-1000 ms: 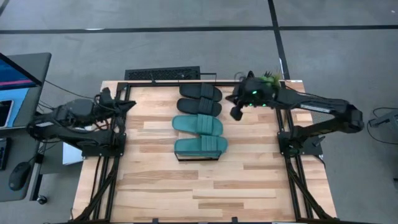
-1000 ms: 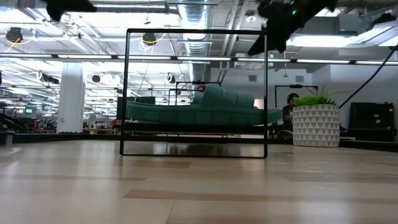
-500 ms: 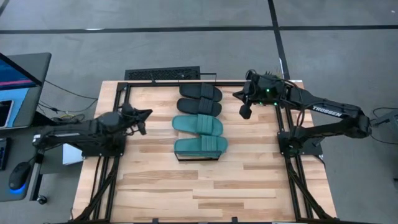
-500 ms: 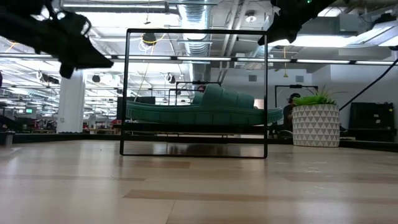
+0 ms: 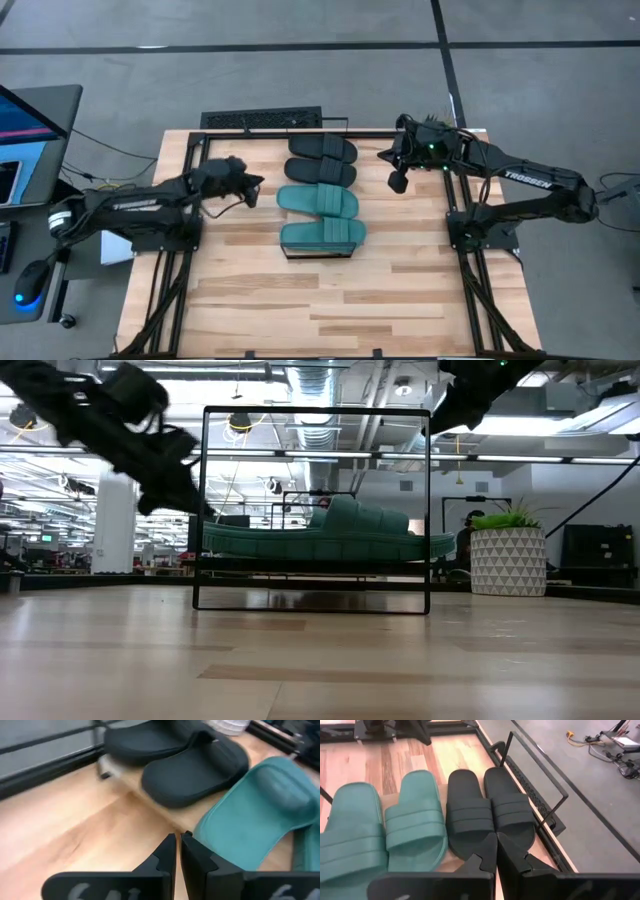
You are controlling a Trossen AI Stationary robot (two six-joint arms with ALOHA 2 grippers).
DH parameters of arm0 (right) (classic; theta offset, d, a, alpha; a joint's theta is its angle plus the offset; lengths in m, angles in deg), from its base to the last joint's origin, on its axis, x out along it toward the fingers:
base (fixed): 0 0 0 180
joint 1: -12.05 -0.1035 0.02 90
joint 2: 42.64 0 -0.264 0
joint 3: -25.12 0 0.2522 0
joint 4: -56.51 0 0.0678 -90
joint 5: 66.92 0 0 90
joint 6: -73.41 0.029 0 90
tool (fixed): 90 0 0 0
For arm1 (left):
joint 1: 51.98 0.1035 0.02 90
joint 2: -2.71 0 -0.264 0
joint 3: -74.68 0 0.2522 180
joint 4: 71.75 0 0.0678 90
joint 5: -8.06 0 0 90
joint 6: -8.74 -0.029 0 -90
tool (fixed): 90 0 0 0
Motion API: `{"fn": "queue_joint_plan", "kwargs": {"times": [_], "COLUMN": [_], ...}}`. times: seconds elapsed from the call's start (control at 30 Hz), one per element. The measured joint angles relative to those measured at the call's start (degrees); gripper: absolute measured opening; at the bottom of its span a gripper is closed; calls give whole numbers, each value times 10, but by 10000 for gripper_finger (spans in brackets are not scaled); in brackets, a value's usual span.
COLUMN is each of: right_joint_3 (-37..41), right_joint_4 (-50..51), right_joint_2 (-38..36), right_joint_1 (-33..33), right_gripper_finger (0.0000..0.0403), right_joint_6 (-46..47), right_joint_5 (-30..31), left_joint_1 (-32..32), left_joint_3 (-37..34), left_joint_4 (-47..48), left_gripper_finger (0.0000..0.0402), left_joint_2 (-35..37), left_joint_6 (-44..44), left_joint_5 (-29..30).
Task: Pick and place slides into the shelf
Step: Adjust the green and black slides on the shelf
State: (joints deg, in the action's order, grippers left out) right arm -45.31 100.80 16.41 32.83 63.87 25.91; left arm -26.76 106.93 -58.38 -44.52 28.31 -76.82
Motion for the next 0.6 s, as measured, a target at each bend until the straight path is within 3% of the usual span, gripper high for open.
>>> {"fn": "queue_joint_plan", "kwargs": {"times": [0.2, 0.4, 0.6], "right_joint_3": [0, 0, 0], "right_joint_4": [20, 43, 48], "right_joint_2": [-16, -43, -62], "right_joint_1": [0, 0, 0], "right_gripper_finger": [0, 0, 0], "right_joint_6": [1, 5, 5], "right_joint_5": [0, 0, 2], "left_joint_1": [57, 93, 95], "left_joint_3": [91, 132, 172], "left_joint_4": [39, 62, 69], "left_gripper_finger": [9, 1, 0], "left_joint_2": [-134, -218, -270], "left_joint_6": [-88, -131, -161], "left_joint_5": [-77, -164, -171]}}
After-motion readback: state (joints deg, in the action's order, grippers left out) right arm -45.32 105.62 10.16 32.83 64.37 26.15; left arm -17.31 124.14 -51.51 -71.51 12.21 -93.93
